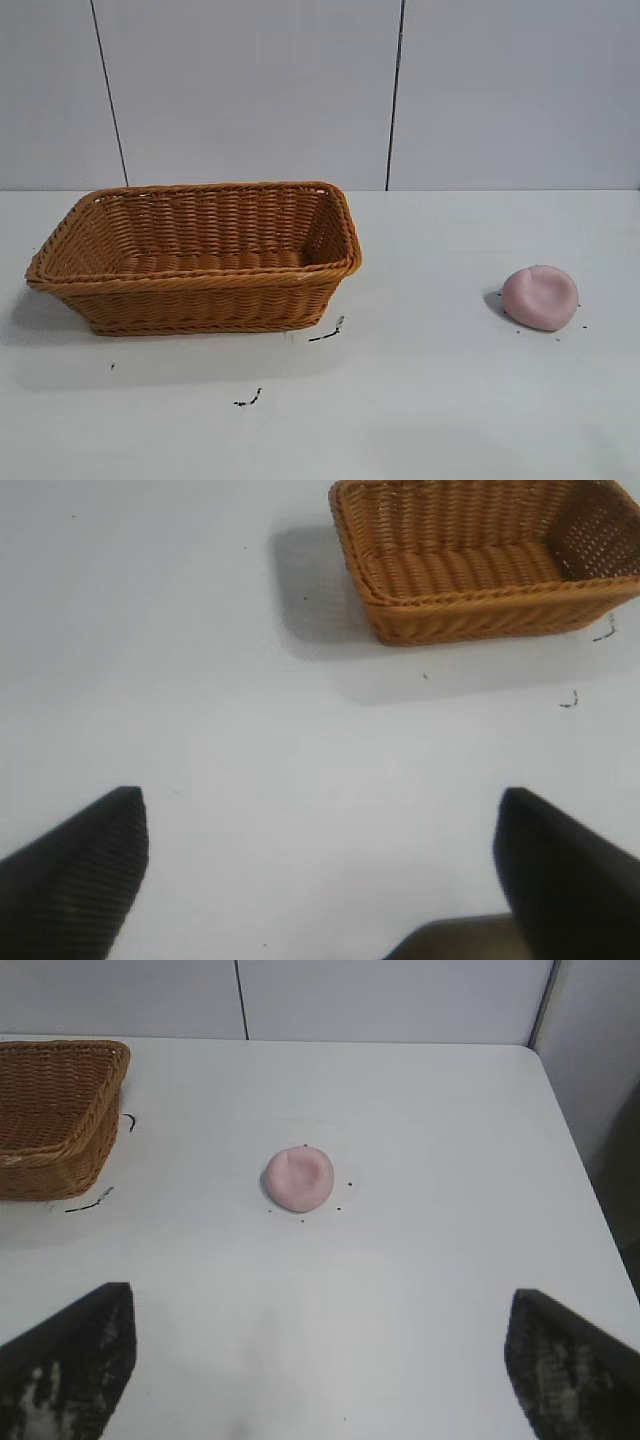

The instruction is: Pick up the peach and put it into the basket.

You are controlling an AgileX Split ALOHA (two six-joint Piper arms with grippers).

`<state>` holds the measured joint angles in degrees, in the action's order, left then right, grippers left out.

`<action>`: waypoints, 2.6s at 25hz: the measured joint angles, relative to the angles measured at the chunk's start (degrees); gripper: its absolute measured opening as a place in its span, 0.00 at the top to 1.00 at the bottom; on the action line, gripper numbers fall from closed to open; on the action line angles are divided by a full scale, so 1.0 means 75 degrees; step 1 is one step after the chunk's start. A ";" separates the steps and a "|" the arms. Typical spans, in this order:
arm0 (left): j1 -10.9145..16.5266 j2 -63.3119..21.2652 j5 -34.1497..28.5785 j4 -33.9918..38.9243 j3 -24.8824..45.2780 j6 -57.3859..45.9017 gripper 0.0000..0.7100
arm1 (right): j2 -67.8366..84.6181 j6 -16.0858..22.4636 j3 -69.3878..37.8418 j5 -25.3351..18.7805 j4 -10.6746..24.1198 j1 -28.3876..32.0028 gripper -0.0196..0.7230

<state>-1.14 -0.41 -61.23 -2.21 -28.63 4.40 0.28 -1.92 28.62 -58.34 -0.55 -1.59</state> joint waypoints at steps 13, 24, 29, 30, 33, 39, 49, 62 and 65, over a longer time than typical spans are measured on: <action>0.0000 0.0000 0.0000 0.0000 0.0000 0.0000 0.03 | -0.0125 0.0000 0.0000 -0.0008 0.0000 0.0000 0.05; 0.0000 0.0000 0.0000 0.0000 0.0000 0.0000 0.03 | -0.5287 0.0000 0.1387 0.0810 0.0214 0.0000 0.05; 0.0000 0.0000 0.0000 0.0000 0.0000 0.0000 0.03 | -0.8300 -0.0034 0.2378 0.1140 0.0372 0.0000 0.05; 0.0000 0.0000 0.0000 0.0000 0.0000 0.0000 0.03 | -0.8929 -0.0051 0.2614 0.1145 0.0335 0.0000 0.05; 0.0000 0.0000 0.0000 0.0000 0.0000 0.0000 0.03 | -1.0444 -0.0336 0.3510 0.1224 0.0074 0.0000 0.05; 0.0000 0.0000 0.0000 0.0000 0.0000 0.0000 0.03 | -1.2546 -0.0838 0.4926 0.1813 -0.0513 0.0000 0.05; 0.0000 0.0000 0.0000 0.0000 0.0000 0.0000 0.03 | -1.4903 -0.0840 0.6199 0.2131 -0.0542 -0.0345 0.05; 0.0000 0.0000 0.0000 0.0000 0.0000 0.0000 0.03 | -1.5681 0.0067 0.6216 0.2457 0.0203 -0.0532 0.05; 0.0000 0.0000 0.0000 0.0000 0.0000 0.0000 0.03 | -1.5728 0.0081 0.6226 0.2578 0.0209 -0.0532 0.05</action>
<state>-1.14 -0.41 -61.23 -2.21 -28.63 4.40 -117.68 -1.31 75.32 -39.00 1.02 -5.58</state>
